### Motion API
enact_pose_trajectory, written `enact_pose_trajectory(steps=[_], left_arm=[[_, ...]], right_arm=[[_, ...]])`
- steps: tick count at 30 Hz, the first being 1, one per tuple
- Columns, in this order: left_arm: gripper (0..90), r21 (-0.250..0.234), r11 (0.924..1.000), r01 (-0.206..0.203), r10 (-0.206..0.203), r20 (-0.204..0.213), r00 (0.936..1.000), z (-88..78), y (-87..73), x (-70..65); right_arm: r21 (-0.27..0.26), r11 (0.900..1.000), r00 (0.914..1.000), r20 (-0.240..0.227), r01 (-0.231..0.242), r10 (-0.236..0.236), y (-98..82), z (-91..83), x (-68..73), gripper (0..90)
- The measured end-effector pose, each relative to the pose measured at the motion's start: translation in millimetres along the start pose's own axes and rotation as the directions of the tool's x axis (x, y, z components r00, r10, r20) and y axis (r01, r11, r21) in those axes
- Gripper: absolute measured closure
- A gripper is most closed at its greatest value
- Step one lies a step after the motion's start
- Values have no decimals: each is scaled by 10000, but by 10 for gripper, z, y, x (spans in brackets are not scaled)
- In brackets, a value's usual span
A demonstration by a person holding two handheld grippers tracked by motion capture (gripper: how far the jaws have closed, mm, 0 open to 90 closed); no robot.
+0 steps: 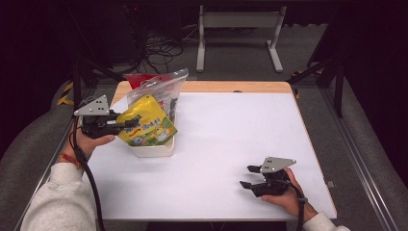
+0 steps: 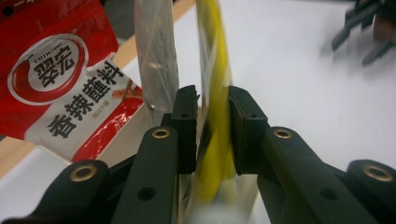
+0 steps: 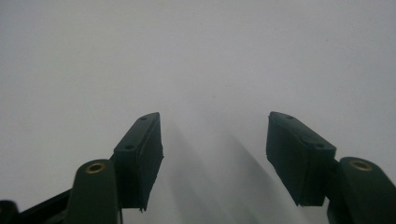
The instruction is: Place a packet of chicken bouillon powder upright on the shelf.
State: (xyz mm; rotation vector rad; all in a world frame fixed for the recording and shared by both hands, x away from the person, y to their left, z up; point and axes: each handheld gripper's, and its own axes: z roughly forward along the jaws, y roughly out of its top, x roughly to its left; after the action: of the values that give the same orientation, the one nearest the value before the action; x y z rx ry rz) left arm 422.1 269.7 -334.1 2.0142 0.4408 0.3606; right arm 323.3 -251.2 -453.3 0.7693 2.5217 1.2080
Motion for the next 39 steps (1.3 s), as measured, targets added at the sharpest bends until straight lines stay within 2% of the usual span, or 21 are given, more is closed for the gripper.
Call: enact_pose_trajectory(steps=[2, 5, 8, 10, 12, 13, 15, 16, 17, 18, 20, 21, 22, 23, 24, 25, 26, 29, 33, 35, 39], left_arm=[[703, -790, 9957, 492, -524, -386, 9979, -17, -113, -13], [677, -1488, 9867, 660, -757, -606, 9953, -15, -205, -82], [485, -1924, 9764, 979, -1176, -933, 9887, -27, -295, -156], [441, -2222, 9681, 1158, -1474, -1315, 9803, -61, -401, -217], [393, -2663, 9519, 1512, -1867, -1132, 9759, -111, -551, -224], [367, -2591, 9502, 1732, -2098, -1209, 9702, -116, -602, -215], [322, -2622, 9447, 1969, -2253, -829, 9707, -94, -733, -216], [334, -2469, 9446, 2161, -2412, -760, 9675, -48, -781, -222], [323, -2254, 9495, 2185, -2373, -596, 9696, -11, -811, -222], [312, -2107, 9500, 2305, -2433, -370, 9692, 53, -850, -235], [317, -1511, 9631, 2229, -2308, -371, 9723, 175, -895, -254], [329, -1511, 9631, 2229, -2308, -371, 9723, 175, -895, -254], [379, -1611, 9589, 2337, -2392, -153, 9708, 225, -911, -265], [420, -1902, 9558, 2244, -2347, -337, 9715, 262, -908, -275], [468, -2132, 9484, 2346, -2453, -248, 9691, 271, -908, -276], [533, -2201, 9469, 2343, -2450, -224, 9693, 278, -904, -277], [613, -2205, 9512, 2160, -2325, -516, 9712, 284, -891, -283], [763, -2446, 9452, 2163, -2334, -428, 9714, 273, -887, -272], [816, -2456, 9533, 1758, -1964, -620, 9786, 233, -805, -277], [820, -2583, 9517, 1660, -1874, -606, 9804, 205, -749, -283], [825, -2566, 9572, 1338, -1608, -872, 9831, 126, -626, -308]], right_arm=[[-5, 10000, 10000, -14, 3, -3, 1, -2, 1, 357], [-27, 10000, 10000, -14, 18, -18, 3, -4, 2, 357], [-21, 10000, 10000, -47, -26, 26, 6, 2, 3, 356], [-2, 10000, 10000, -80, 42, -42, 8, 6, 11, 355], [36, 10000, 9999, -93, 80, -80, 8, 10, 15, 355], [36, 10000, 9999, -97, 81, -81, 8, 12, 14, 356], [24, 9999, 9999, -114, 103, -102, 15, 15, 13, 356], [24, 9999, 9998, -127, 138, -138, 23, 11, 17, 357], [20, 9999, 9997, -165, 154, -154, 28, 10, 20, 358], [9, 9999, 9997, -187, 150, -149, 30, 12, 20, 358], [75, 9998, 9997, -182, 157, -156, 34, 27, 20, 356], [89, 9998, 9996, -204, 176, -175, 36, 36, 22, 354], [89, 9998, 9996, -204, 176, -175, 36, 36, 22, 354], [100, 9997, 9995, -231, 231, -229, 43, 47, 26, 352], [73, 9997, 9994, -251, 220, -218, 46, 47, 23, 352], [41, 9998, 9995, -270, 185, -184, 47, 45, 19, 351], [29, 9999, 9995, -262, 167, -166, 46, 45, 15, 351], [3, 9999, 9996, -276, 101, -101, 41, 38, 5, 351], [13, 9999, 9996, -257, 115, -115, 41, 31, 6, 349], [37, 9999, 9996, -265, 114, -113, 38, 37, 8, 348], [88, 9999, 9995, -292, 140, -137, 37, 40, 12, 346]])
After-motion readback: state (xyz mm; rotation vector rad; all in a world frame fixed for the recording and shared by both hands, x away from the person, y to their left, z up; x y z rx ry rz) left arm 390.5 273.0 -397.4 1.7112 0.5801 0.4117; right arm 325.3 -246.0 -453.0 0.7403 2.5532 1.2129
